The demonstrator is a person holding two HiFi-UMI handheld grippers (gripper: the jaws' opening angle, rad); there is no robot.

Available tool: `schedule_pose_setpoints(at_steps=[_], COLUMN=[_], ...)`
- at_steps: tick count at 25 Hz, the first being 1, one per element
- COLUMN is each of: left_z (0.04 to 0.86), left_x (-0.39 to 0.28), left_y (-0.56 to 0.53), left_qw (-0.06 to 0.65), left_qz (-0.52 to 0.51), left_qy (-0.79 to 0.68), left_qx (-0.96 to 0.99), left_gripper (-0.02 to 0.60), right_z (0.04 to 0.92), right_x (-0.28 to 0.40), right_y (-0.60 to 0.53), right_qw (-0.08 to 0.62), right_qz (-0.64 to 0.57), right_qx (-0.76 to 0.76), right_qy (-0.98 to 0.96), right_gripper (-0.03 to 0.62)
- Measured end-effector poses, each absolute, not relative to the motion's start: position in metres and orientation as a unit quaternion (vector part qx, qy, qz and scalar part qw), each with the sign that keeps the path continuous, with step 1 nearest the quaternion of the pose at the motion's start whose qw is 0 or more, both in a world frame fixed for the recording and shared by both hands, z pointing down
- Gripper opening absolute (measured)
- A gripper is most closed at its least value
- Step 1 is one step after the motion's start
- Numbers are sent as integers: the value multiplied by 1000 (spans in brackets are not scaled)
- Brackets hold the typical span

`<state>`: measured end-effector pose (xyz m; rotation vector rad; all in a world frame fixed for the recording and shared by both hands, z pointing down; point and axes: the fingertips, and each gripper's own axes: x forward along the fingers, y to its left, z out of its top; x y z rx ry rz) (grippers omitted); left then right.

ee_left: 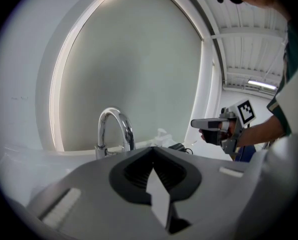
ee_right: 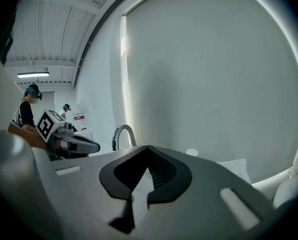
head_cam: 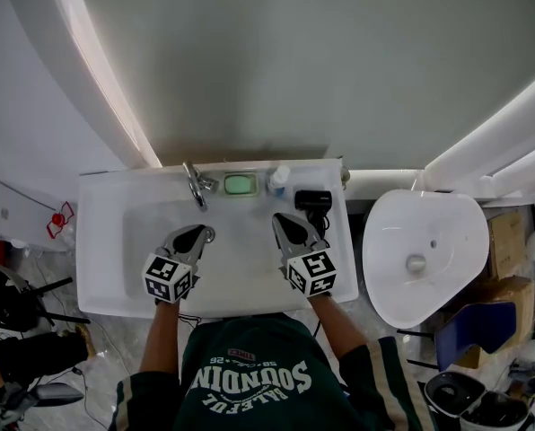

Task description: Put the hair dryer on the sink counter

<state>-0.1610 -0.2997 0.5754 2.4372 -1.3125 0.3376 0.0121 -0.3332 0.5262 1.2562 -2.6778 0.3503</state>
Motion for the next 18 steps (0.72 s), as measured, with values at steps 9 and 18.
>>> schedule_pose_setpoints(at_steps=[9, 18], left_z=[576, 578], left_x=[-157, -154], left_y=[-297, -299], left_qw=[179, 183], left_qz=[119, 115], left_qy=[-463, -465], left_qx=[860, 859], left_gripper=[52, 52], right_z=[528, 529], right_x=[16, 16], right_y=[-331, -332], right_qw=[83, 83], right_qz=[119, 121], right_qx=[419, 415], right_qy=[-896, -898], right_gripper=[5, 5])
